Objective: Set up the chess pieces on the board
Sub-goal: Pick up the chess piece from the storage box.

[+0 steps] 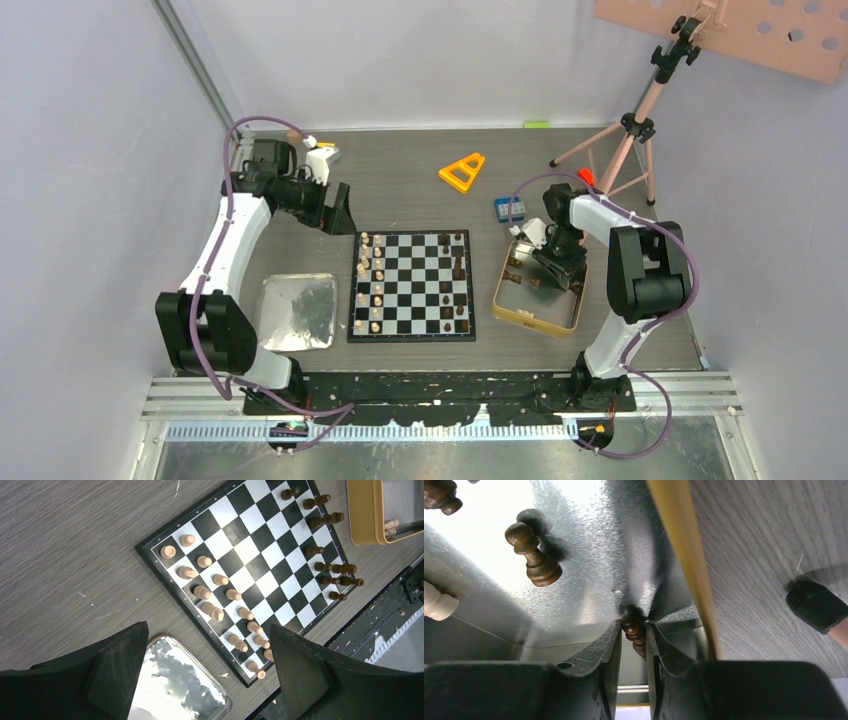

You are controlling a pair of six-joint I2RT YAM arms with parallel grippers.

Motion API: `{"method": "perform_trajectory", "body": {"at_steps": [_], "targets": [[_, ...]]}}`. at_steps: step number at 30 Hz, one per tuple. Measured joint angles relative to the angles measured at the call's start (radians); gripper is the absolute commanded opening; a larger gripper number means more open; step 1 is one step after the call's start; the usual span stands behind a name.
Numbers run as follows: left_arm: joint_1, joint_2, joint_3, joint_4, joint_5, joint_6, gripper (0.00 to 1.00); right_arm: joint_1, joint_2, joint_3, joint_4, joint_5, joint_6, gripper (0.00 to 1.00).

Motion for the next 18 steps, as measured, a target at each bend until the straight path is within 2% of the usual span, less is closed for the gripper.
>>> {"method": "perform_trajectory", "body": {"at_steps": [2,6,12,18], "targets": [[0.000,0.000,0.000,0.000,0.000,0.000,0.94,0.000,0.000,0.000,0.005,0.008,-0.009,0.18],[0.000,0.000,0.000,0.000,0.000,0.000,0.94,0.001,0.000,0.002,0.005,0.010,-0.017,0.09],[0.000,0.000,0.000,0.000,0.000,0.000,0.94,0.001,-0.043,0.049,-0.024,-0.090,-0.004,0.06],[0.000,0.000,0.000,0.001,0.001,0.000,0.94,0.002,-0.200,0.146,-0.012,-0.335,0.048,0.05]]}}
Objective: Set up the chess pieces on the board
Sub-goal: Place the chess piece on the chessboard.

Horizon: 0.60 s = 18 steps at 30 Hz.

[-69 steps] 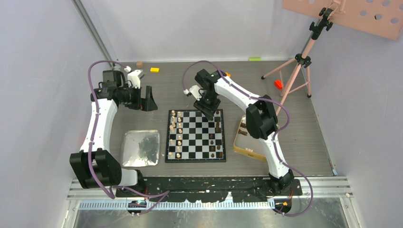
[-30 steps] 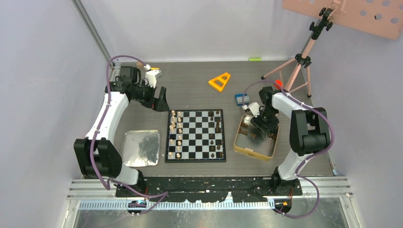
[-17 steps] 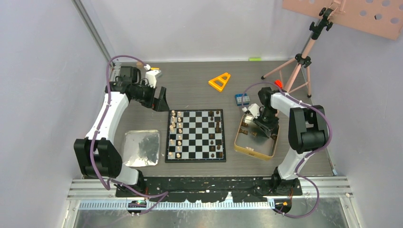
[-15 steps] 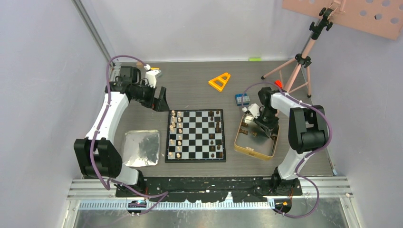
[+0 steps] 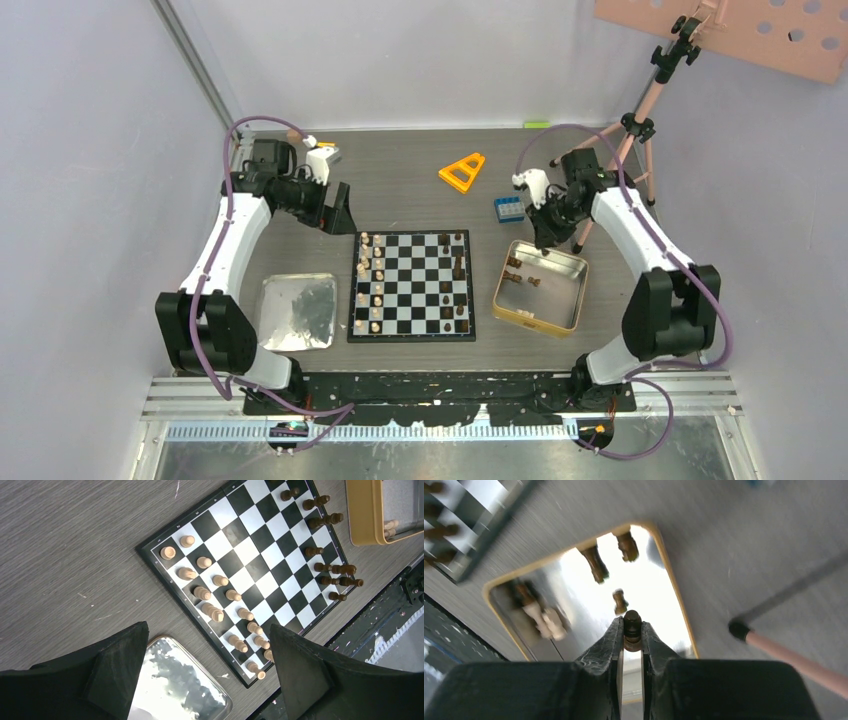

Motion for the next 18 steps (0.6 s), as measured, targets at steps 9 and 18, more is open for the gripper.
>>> {"method": "perform_trajectory", "body": {"at_steps": [9,18], "targets": [[0.000,0.000,0.000,0.050,0.006,-0.014,0.94,0.147,-0.070,-0.056,0.346,-0.339,0.207,0.04],[0.000,0.058,0.033,0.106,0.024,-0.056,0.94,0.305,-0.051,-0.314,0.845,-0.494,0.399,0.05]]}}
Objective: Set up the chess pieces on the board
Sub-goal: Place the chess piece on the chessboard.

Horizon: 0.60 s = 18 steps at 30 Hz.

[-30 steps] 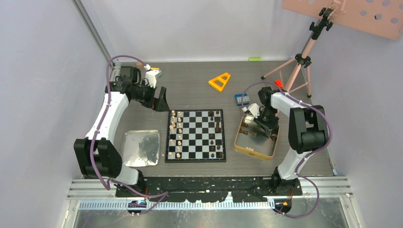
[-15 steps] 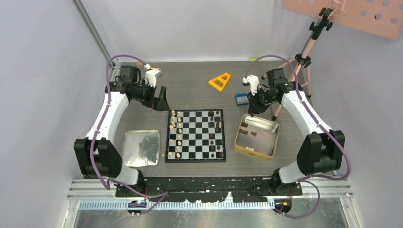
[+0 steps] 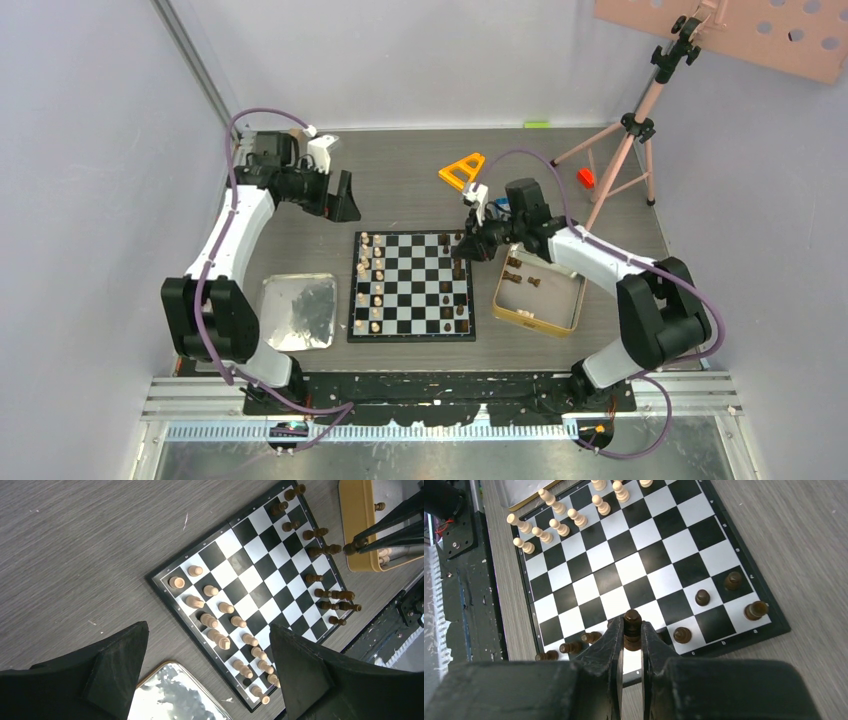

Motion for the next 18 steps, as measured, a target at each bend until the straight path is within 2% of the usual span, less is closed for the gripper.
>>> {"method": "perform_trajectory", "body": {"at_steps": [9,18], "targets": [[0.000,0.039,0.009,0.009,-0.002,-0.007,0.94,0.016,0.000,-0.253,0.426,-0.063,0.101,0.06],[0.000,0.032,-0.017,0.031,-0.027,-0.007,0.94,0.030,-0.016,-0.418,0.642,-0.097,0.154,0.06]]}}
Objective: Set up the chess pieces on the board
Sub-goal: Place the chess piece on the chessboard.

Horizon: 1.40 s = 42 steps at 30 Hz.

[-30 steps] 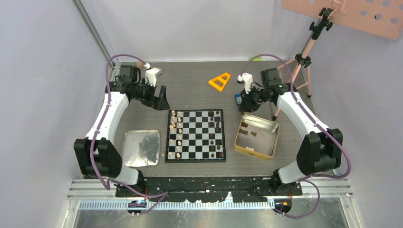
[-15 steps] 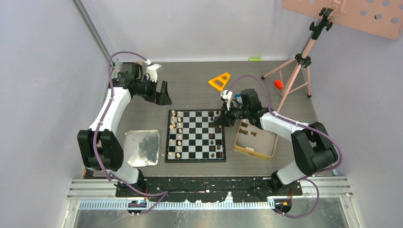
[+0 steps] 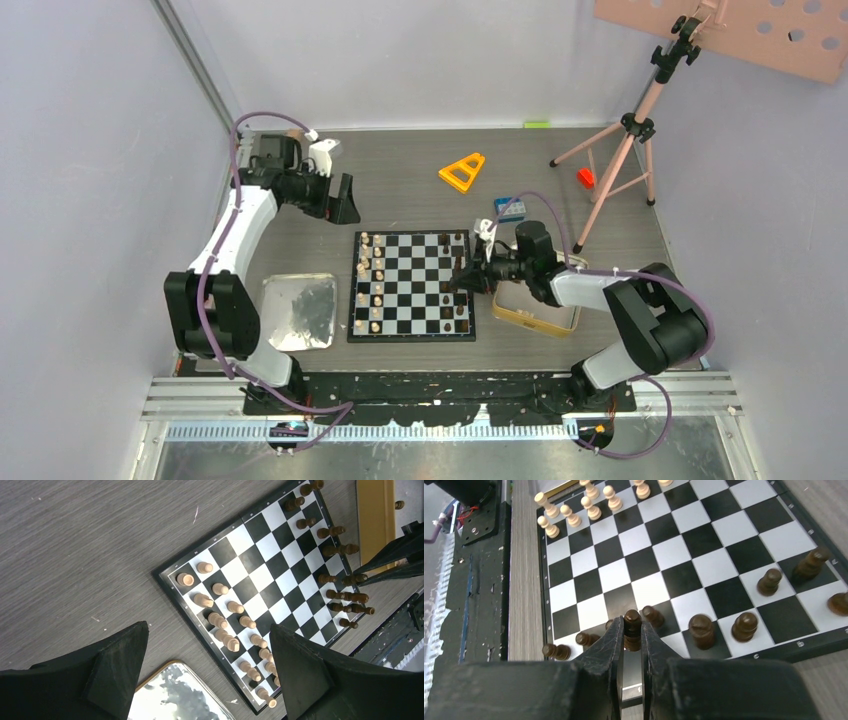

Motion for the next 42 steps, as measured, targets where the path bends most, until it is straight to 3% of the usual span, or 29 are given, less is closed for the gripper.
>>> {"method": "perform_trajectory", "body": {"at_steps": [17,34,42], "targets": [[0.000,-0.024,-0.048,0.008,-0.037,0.003,0.94,0.005,-0.061,-0.120,0.071,0.001,-0.042,0.07],[0.000,-0.040,-0.067,0.014,-0.038,0.006,0.94,0.032,-0.061,-0.128,0.039,0.039,-0.118,0.21],[0.000,-0.060,-0.071,0.016,-0.038,0.008,0.95,0.050,-0.071,-0.132,0.014,0.059,-0.159,0.32]]}}
